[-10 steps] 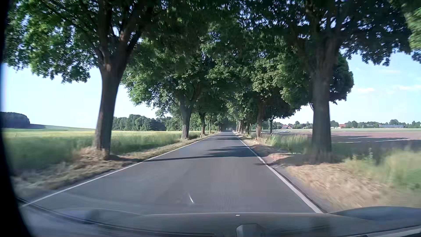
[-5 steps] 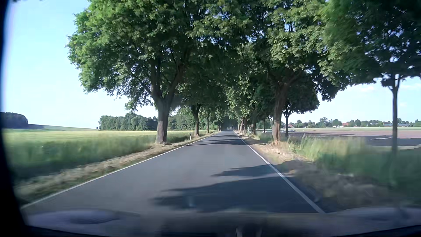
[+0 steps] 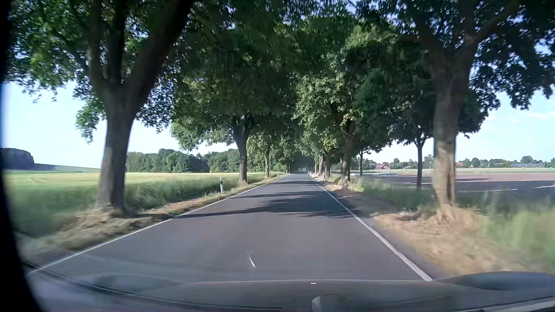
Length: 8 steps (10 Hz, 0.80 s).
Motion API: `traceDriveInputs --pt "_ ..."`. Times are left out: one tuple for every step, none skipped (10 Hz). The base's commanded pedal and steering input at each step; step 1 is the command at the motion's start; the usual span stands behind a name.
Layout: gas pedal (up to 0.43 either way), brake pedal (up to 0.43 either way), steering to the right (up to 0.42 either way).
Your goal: Follow the waypoints while adhering to traffic rules and regulations
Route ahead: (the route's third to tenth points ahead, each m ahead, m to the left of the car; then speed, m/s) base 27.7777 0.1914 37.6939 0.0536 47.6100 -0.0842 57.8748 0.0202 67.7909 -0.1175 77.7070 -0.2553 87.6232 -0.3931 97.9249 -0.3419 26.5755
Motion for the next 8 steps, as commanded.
traceDriveInputs --pt "0.488 0.006 0.003" --pt "0.488 0.006 0.003" --pt "0.488 0.006 0.003" --pt "0.488 0.006 0.003" --pt "0.488 0.006 0.003" --pt "0.488 0.006 0.003" --pt "0.488 0.006 0.003" --pt "0.488 0.006 0.003"
